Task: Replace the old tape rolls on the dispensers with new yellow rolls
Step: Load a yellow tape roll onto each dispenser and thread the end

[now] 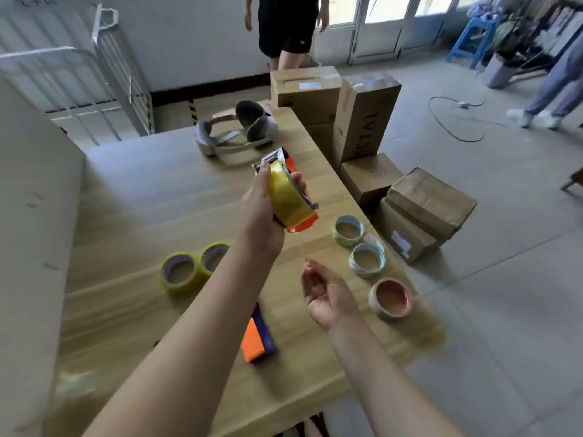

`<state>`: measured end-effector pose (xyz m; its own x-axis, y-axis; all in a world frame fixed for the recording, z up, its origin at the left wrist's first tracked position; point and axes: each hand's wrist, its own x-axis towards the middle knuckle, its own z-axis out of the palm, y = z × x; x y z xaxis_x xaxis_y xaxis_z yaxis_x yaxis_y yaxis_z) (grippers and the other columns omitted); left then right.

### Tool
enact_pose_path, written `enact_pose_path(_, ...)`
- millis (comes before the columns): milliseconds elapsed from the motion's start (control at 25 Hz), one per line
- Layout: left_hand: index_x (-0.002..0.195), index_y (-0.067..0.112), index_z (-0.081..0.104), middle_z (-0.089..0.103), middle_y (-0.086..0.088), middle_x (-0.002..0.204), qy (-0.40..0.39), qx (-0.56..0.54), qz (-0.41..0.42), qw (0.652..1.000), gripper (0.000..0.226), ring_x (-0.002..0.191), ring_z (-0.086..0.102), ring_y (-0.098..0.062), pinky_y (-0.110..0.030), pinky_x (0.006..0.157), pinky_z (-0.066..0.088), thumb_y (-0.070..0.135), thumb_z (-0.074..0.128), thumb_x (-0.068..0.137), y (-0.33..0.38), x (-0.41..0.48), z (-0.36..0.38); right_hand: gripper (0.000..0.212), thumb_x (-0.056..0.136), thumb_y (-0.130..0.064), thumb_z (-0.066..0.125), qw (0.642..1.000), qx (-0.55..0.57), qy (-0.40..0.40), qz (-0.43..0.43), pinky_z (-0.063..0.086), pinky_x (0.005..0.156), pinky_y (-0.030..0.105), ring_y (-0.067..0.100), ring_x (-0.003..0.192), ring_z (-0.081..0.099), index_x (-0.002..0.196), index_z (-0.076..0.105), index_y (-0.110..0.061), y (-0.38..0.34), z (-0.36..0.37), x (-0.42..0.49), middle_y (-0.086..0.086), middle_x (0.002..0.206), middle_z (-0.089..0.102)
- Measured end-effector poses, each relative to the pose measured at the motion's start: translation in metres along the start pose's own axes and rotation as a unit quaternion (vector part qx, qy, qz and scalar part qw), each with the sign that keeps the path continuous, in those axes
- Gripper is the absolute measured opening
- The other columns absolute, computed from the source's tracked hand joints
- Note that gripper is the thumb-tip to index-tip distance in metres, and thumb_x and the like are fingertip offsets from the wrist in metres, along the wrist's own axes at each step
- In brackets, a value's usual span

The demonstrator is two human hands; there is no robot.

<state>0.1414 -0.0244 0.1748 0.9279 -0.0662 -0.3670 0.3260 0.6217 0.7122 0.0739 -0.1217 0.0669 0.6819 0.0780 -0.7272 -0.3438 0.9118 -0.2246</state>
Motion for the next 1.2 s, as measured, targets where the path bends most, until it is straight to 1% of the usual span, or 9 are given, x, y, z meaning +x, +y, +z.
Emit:
enact_pose_path(200,0.114,0.006,0.053,0.068,-0.002,0.072,-0.007,0.021,-0.036,0.999,0.035,0.066,0.066,-0.015,-0.033,0.075,0.055,0.034,0.048,0.093,-0.041,0.013,-0.018,0.011,0.082,-0.002,0.067,0.991,-0.054,0.119,-0.042,0.048,0.042,0.017,0.013,0.055,0.052,0.076,0.057,-0.005,0.001,-0.023,0.009,0.005,0.065,0.053)
enact_pose_path(320,0.106,0.007,0.055,0.068,-0.001,0.069,0.003,0.011,-0.047,0.999,0.030,0.063,0.066,-0.014,-0.032,0.074,0.054,0.033,0.048,0.094,-0.052,0.018,-0.027,0.009,0.085,-0.006,0.065,0.985,-0.062,0.146,-0.066,0.042,0.040,0.018,0.011,0.049,0.044,0.080,0.058,-0.006,0.004,-0.035,0.014,0.002,0.062,0.047)
enact_pose_path(400,0.114,0.005,0.053,0.069,-0.002,0.070,0.015,0.010,-0.046,0.999,0.035,0.064,0.067,-0.014,-0.031,0.072,0.056,0.033,0.049,0.093,-0.057,0.021,-0.032,0.008,0.087,-0.012,0.065,0.980,-0.088,0.159,-0.076,0.041,0.043,0.020,0.011,0.050,0.041,0.084,0.059,-0.007,0.009,-0.043,0.016,0.000,0.062,0.044)
enact_pose_path(600,0.109,0.007,0.055,0.071,-0.001,0.068,0.034,0.030,-0.046,0.998,0.032,0.062,0.068,-0.014,-0.030,0.069,0.057,0.034,0.049,0.093,-0.073,0.026,-0.045,0.014,0.091,-0.022,0.061,0.951,-0.186,0.208,-0.131,0.048,0.061,0.025,0.013,0.065,0.053,0.083,0.060,-0.010,0.030,-0.053,0.015,0.001,0.072,0.055)
enact_pose_path(760,0.107,0.008,0.056,0.072,0.001,0.068,0.049,0.063,-0.045,0.996,0.031,0.063,0.068,-0.013,-0.031,0.061,0.057,0.035,0.049,0.094,-0.097,0.028,-0.066,0.020,0.094,-0.020,0.055,0.925,-0.252,0.220,-0.181,0.050,0.054,0.024,0.013,0.052,0.054,0.080,0.059,-0.006,0.049,-0.067,0.016,0.004,0.065,0.060)
enact_pose_path(880,0.110,0.008,0.056,0.073,-0.001,0.078,0.044,0.065,-0.066,0.995,0.032,0.075,0.068,-0.015,-0.031,0.060,0.056,0.035,0.050,0.093,-0.116,0.027,-0.089,0.018,0.094,-0.015,0.055,0.911,-0.313,0.210,-0.169,0.049,0.050,0.026,0.015,0.046,0.051,0.079,0.058,-0.005,0.063,-0.082,0.020,0.005,0.061,0.059)
enact_pose_path(960,0.108,0.011,0.058,0.074,-0.001,0.084,0.039,0.071,-0.085,0.993,0.031,0.084,0.067,-0.017,-0.034,0.066,0.058,0.036,0.051,0.092,-0.126,0.026,-0.104,0.016,0.093,-0.013,0.055,0.906,-0.345,0.192,-0.153,0.049,0.049,0.028,0.016,0.046,0.051,0.080,0.057,-0.004,0.068,-0.092,0.022,0.006,0.060,0.059)
enact_pose_path(1080,0.121,0.006,0.054,0.074,-0.002,0.091,0.044,0.108,-0.100,0.988,0.050,0.088,0.066,-0.020,-0.046,0.083,0.054,0.043,0.054,0.088,-0.143,0.032,-0.127,0.014,0.094,-0.011,0.053,0.896,-0.371,0.195,-0.145,0.048,0.048,0.029,0.016,0.046,0.051,0.084,0.055,-0.002,0.071,-0.107,0.029,0.008,0.062,0.060)
enact_pose_path(1200,0.119,0.009,0.055,0.075,-0.004,0.089,0.067,0.134,-0.107,0.983,0.047,0.081,0.067,-0.021,-0.048,0.082,0.053,0.046,0.050,0.090,-0.159,0.039,-0.139,0.015,0.095,-0.015,0.052,0.882,-0.401,0.209,-0.134,0.050,0.048,0.027,0.013,0.047,0.053,0.084,0.055,-0.006,0.071,-0.120,0.040,0.006,0.061,0.061)
